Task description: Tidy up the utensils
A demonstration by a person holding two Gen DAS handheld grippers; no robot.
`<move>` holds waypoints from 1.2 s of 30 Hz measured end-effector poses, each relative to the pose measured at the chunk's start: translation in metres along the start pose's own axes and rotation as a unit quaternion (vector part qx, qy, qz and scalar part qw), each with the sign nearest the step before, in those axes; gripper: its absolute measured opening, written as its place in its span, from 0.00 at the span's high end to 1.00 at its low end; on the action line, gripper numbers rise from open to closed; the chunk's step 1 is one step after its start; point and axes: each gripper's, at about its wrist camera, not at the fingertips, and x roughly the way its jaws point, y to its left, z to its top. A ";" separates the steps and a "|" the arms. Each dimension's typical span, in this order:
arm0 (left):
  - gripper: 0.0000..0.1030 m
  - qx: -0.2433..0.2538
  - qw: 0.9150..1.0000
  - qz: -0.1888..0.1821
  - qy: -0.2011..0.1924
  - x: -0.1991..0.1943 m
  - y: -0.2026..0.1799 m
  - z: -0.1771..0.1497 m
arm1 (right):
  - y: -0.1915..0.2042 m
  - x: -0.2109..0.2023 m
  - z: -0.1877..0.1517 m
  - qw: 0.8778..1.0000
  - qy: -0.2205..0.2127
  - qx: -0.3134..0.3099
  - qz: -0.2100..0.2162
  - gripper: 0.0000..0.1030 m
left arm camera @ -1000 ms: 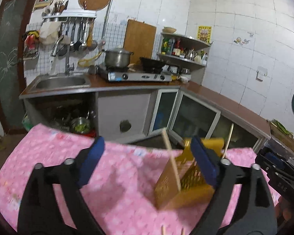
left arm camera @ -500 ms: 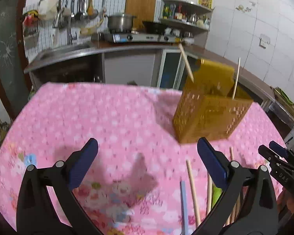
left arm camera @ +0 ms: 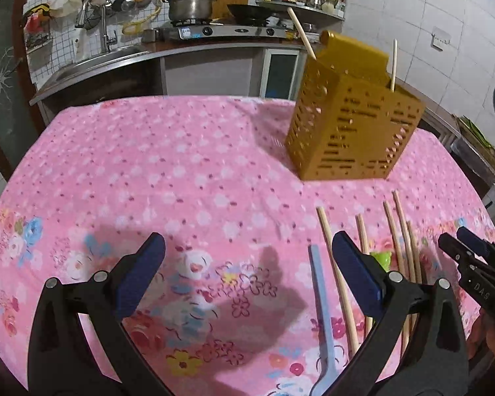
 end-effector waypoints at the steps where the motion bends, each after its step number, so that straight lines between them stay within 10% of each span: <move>1: 0.05 0.002 1.000 0.001 0.003 0.001 -0.001 0.000 | 0.000 0.000 -0.002 1.000 -0.002 -0.001 -0.002 0.45; 18: 0.06 0.045 0.998 0.010 0.038 0.023 -0.024 -0.015 | 0.005 0.008 -0.020 0.999 0.042 -0.007 0.011 0.45; 25: 0.20 0.044 0.998 -0.008 0.053 0.027 -0.026 -0.016 | 0.015 0.013 -0.026 0.997 0.069 -0.019 0.013 0.46; 36: 0.55 0.051 0.994 -0.041 0.082 0.031 -0.034 -0.020 | 0.011 0.012 -0.024 0.996 0.080 -0.028 0.010 0.82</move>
